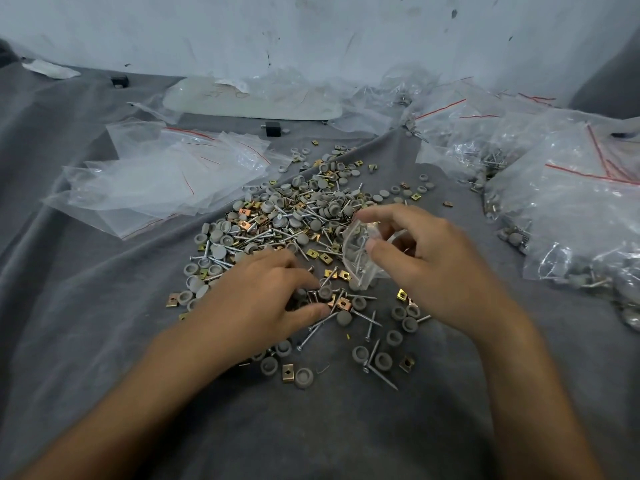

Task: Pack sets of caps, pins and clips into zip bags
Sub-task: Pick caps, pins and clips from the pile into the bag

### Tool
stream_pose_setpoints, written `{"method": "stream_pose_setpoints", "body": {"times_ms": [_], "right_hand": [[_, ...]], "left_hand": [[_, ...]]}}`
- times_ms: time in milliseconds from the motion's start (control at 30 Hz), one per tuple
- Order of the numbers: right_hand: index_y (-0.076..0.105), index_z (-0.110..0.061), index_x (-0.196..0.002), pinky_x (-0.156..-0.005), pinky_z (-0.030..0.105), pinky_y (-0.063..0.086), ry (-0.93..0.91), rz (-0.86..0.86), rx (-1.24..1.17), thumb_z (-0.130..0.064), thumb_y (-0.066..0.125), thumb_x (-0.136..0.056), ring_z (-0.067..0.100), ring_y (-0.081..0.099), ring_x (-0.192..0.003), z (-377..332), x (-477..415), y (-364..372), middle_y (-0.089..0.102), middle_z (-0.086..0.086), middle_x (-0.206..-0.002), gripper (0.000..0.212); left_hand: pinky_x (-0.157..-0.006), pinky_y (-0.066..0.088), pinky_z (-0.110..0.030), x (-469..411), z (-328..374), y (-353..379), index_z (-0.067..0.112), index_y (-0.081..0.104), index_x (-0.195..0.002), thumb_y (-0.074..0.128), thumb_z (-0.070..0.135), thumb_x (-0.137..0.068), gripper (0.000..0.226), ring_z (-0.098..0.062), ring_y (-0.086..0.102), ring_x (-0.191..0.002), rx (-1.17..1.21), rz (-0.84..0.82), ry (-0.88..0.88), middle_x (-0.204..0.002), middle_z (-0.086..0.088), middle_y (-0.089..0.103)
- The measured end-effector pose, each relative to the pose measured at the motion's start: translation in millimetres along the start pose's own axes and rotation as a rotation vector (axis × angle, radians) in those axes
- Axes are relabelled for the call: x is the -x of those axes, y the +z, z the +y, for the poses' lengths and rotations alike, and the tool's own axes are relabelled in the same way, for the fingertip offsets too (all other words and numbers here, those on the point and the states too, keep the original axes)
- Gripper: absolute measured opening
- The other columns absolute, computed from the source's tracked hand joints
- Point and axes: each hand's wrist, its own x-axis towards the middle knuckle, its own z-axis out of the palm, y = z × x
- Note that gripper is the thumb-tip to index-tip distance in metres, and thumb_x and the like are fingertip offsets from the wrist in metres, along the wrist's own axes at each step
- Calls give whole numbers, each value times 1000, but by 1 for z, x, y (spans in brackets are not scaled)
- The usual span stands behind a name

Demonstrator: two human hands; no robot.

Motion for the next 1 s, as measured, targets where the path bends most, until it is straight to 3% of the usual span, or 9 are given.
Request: {"method": "stream_pose_setpoints", "body": {"times_ms": [233,500,600,700,800,1000], "right_hand": [[66,-38,-124,-62,8,39,6,-5,15,-30,63,-98,2,57,-69,0,1,0,60,-13,-94,28],[66,-39,-125,-59,9,40,6,-15,-23,-29,63,-97,2,55,-64,0,1,0,58,-13,-92,29],[66,-40,-125,-61,9,41,-1,-23,-7,-31,63,-98,3,57,-67,1,1,0,59,-14,-93,29],[66,-41,-124,-63,10,42,-12,-39,0,-29,63,-98,5,59,-70,1,2,1,59,-15,-94,28],[66,-43,-122,-65,10,41,-31,-89,6,-28,65,-98,6,60,-75,-2,1,2,61,-13,-92,29],[67,-41,-123,-69,12,45,-58,-165,8,-27,68,-95,7,62,-81,-6,1,5,60,-14,-91,32]], "left_hand": [[-82,33,-25,0,5,4,36,60,-112,52,64,-91,36,-2,35,-99,39,15,-1,-96,21,37],[-75,37,-23,3,2,3,40,55,-97,61,58,-90,21,0,44,-93,220,25,15,-91,22,51],[-66,35,-17,1,1,-1,38,63,-90,65,55,-86,17,3,53,-87,301,130,-10,-83,20,59],[-59,35,-13,-1,1,-6,38,66,-85,66,59,-82,21,3,56,-75,429,341,-83,-84,23,63],[-60,38,-20,-1,6,-6,37,67,-87,68,59,-81,23,-2,55,-70,574,514,-106,-81,20,64],[-63,39,-21,-3,21,4,37,65,-88,68,60,-80,24,-2,55,-75,608,513,-75,-88,19,64]]}}
